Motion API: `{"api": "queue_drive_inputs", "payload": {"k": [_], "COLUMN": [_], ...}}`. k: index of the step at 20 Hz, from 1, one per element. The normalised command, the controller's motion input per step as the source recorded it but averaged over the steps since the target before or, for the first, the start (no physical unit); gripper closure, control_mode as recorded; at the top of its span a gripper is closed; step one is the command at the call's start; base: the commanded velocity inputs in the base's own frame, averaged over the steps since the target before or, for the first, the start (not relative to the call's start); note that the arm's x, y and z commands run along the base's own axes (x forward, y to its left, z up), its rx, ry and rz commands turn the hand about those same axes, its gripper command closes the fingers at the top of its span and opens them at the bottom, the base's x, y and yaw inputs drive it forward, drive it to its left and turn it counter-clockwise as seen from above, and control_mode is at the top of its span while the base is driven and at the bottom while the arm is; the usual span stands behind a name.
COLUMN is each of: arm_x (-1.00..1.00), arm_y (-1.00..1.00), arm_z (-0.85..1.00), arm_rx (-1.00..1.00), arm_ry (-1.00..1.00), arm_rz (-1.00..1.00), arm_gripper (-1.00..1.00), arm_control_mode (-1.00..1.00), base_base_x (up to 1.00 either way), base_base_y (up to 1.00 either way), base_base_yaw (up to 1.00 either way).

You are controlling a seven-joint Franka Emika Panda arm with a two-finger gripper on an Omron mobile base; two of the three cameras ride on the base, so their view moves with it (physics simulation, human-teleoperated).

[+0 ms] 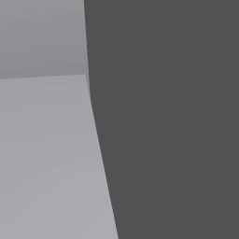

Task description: Start the toaster. Once the lever pops up, take the bread to the plate on the dining counter.

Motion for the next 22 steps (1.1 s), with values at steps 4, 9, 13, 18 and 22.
{"api": "queue_drive_inputs", "payload": {"k": [4,9,13,18,22], "arm_x": [0.00,0.00,0.00,0.00,0.00], "arm_y": [0.00,0.00,0.00,0.00,0.00], "arm_z": [0.00,0.00,0.00,0.00,0.00], "arm_rx": [0.00,0.00,0.00,0.00,0.00], "arm_ry": [0.00,0.00,0.00,0.00,0.00], "arm_rz": [0.00,0.00,0.00,0.00,0.00], "arm_gripper": [-1.00,-1.00,-1.00,-1.00,-1.00], "arm_control_mode": [-1.00,-1.00,-1.00,-1.00,-1.00], "base_base_x": [0.00,0.00,0.00,0.00,0.00], "base_base_y": [0.00,0.00,0.00,0.00,0.00], "base_base_yaw": [0.00,0.00,0.00,0.00,0.00]}}
